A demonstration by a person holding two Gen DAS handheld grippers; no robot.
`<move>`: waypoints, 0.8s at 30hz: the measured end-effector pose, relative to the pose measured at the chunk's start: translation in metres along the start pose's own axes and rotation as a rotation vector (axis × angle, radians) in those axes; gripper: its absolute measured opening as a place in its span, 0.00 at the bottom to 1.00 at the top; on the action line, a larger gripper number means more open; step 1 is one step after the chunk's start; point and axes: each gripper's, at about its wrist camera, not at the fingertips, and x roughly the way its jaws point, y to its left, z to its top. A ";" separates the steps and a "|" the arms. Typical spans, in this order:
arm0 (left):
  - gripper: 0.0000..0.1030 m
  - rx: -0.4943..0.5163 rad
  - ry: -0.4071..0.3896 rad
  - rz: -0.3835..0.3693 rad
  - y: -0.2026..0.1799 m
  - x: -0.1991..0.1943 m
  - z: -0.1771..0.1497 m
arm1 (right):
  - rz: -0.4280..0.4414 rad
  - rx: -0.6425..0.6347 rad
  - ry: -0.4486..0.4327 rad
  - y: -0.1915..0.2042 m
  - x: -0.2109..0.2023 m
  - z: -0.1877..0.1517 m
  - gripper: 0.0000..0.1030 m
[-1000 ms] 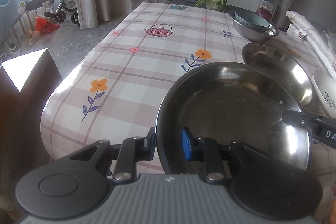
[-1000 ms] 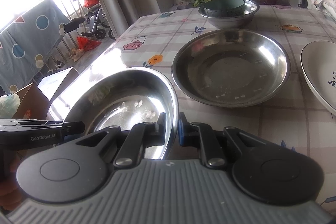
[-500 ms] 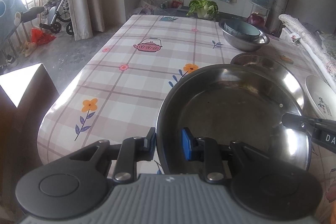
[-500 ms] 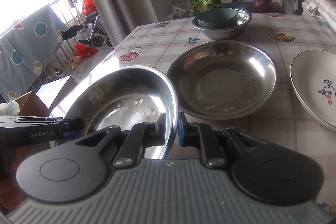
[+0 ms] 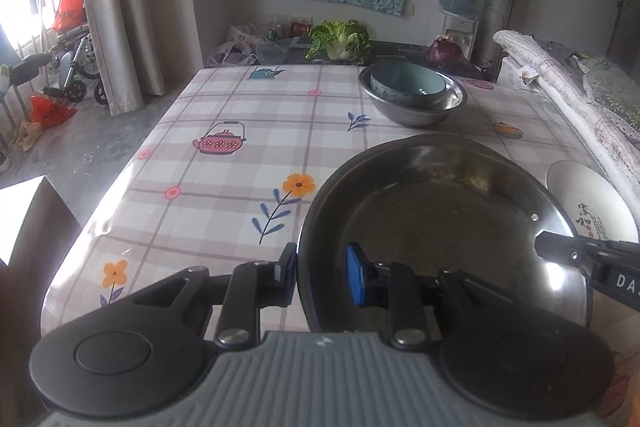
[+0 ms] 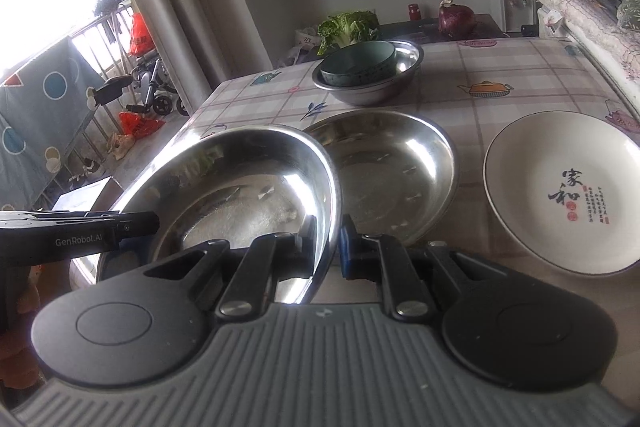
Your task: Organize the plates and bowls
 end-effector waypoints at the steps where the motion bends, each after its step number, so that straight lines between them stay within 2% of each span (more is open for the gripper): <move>1: 0.25 0.006 -0.003 -0.003 -0.004 0.002 0.003 | -0.005 0.005 -0.003 -0.004 -0.001 0.002 0.11; 10: 0.25 0.049 0.005 -0.020 -0.035 0.025 0.025 | -0.041 0.063 -0.022 -0.040 0.003 0.013 0.11; 24: 0.25 0.070 0.062 -0.017 -0.055 0.065 0.037 | -0.057 0.096 0.020 -0.071 0.033 0.024 0.12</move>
